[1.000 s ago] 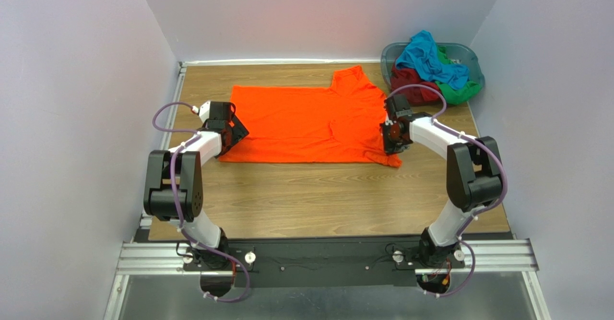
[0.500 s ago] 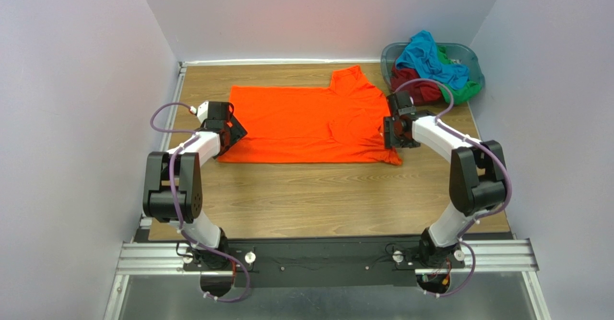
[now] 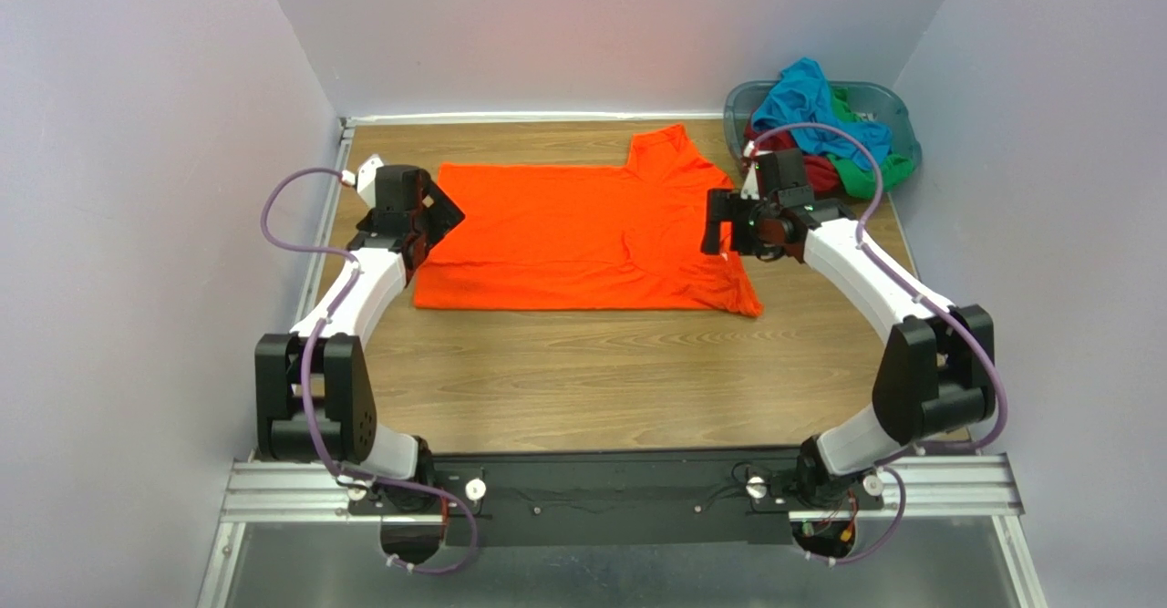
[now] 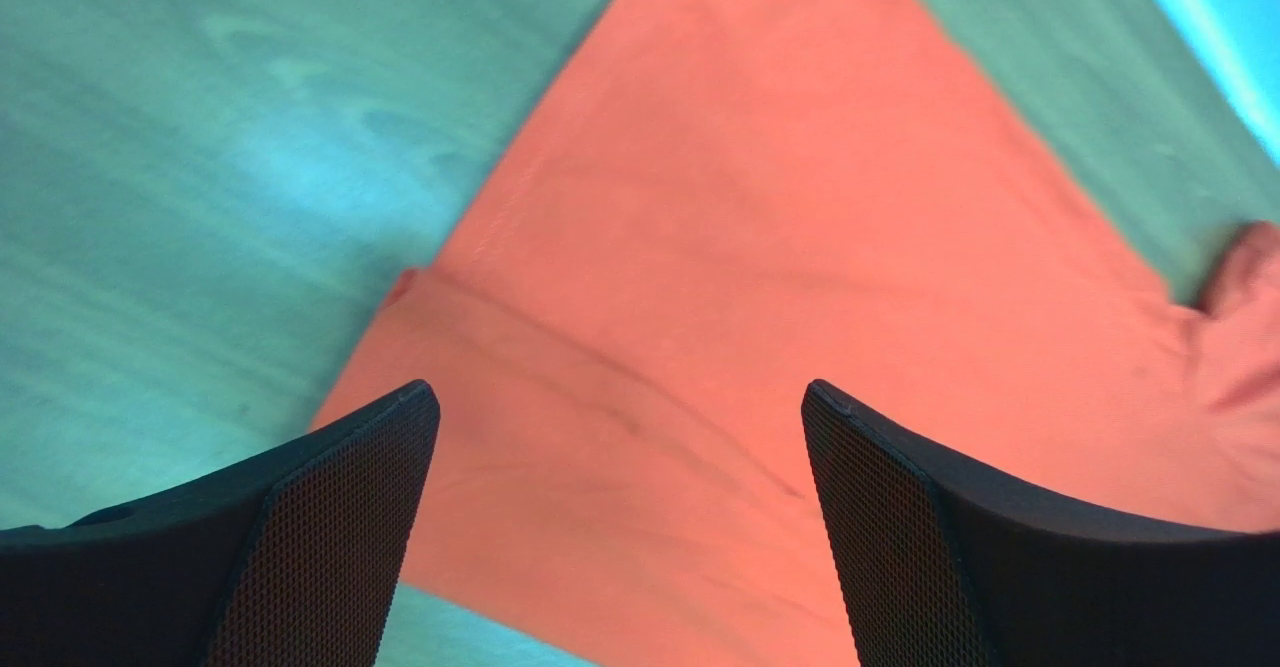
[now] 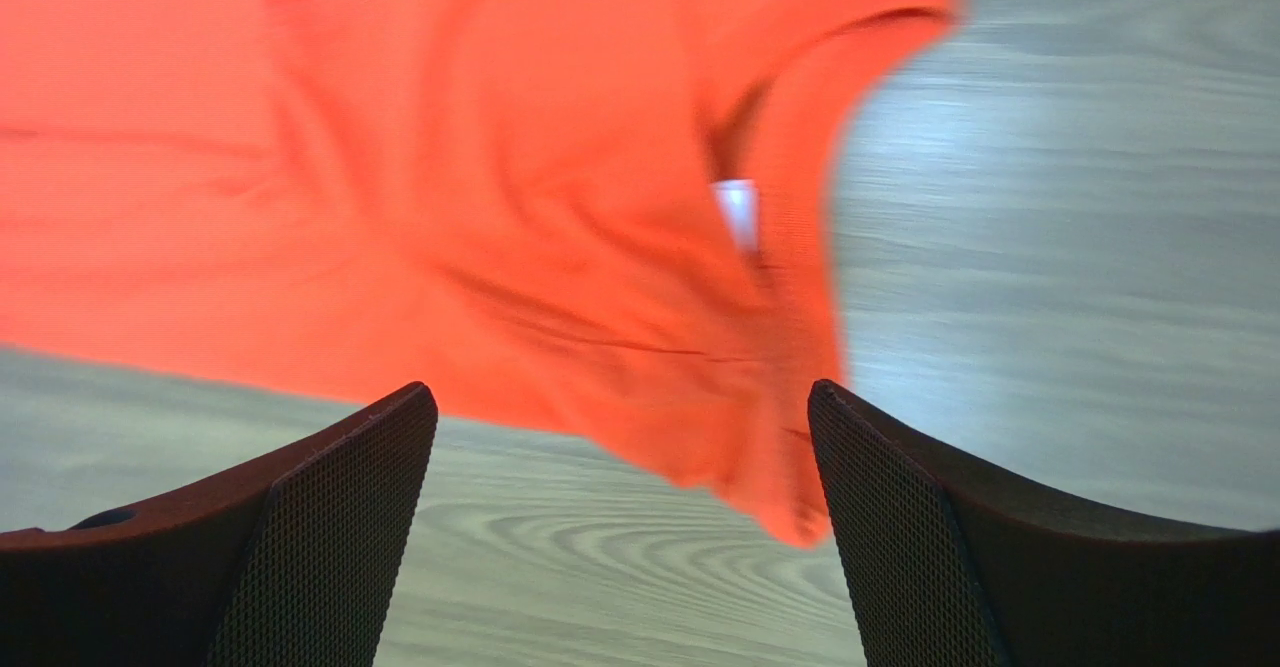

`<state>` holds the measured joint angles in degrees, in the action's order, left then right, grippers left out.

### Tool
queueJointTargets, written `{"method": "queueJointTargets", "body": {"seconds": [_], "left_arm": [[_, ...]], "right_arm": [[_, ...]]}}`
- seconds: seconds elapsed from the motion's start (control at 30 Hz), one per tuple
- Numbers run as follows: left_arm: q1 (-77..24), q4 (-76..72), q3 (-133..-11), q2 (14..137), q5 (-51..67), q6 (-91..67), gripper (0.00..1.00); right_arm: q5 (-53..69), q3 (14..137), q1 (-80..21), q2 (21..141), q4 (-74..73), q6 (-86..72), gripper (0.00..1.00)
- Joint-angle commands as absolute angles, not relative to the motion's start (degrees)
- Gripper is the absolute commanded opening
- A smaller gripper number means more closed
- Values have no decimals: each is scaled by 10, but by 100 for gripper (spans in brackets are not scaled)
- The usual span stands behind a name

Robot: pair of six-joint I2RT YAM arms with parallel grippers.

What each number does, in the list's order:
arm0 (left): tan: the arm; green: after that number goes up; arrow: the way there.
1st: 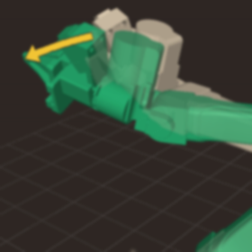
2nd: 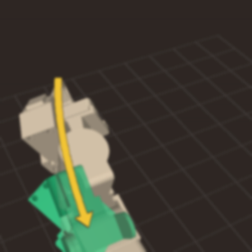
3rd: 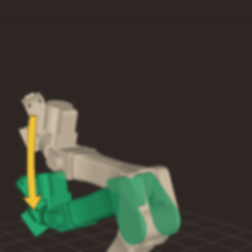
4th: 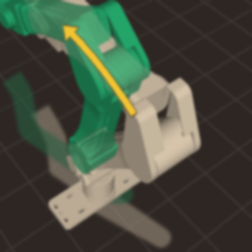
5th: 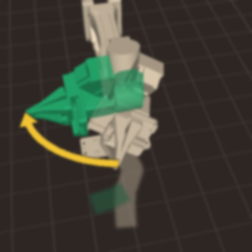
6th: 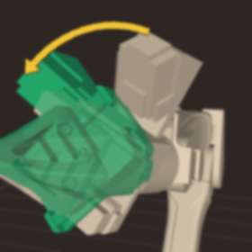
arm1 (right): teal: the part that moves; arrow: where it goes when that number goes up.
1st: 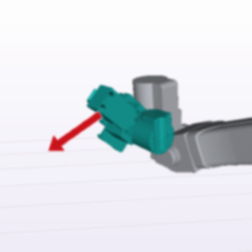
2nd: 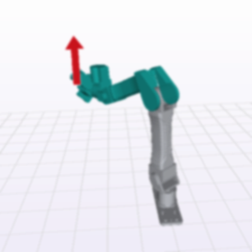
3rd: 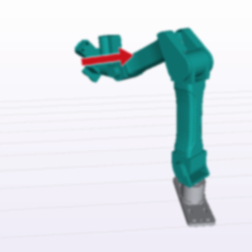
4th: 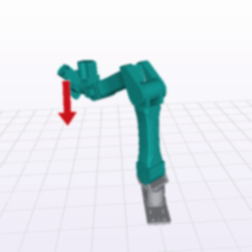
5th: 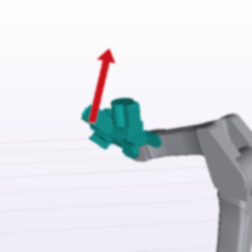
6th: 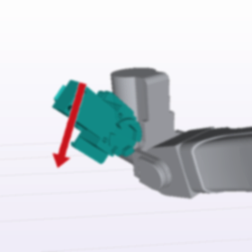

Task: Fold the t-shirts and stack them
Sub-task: Fold the tshirt

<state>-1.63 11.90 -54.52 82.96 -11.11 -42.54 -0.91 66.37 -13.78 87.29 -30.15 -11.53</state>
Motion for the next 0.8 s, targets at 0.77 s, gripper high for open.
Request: {"method": "queueJointTargets", "body": {"seconds": [0.77], "left_arm": [[-58,69,-453,921,-87,-429,98]], "right_arm": [[76,506,-157,982,-222,-181,100]]}}
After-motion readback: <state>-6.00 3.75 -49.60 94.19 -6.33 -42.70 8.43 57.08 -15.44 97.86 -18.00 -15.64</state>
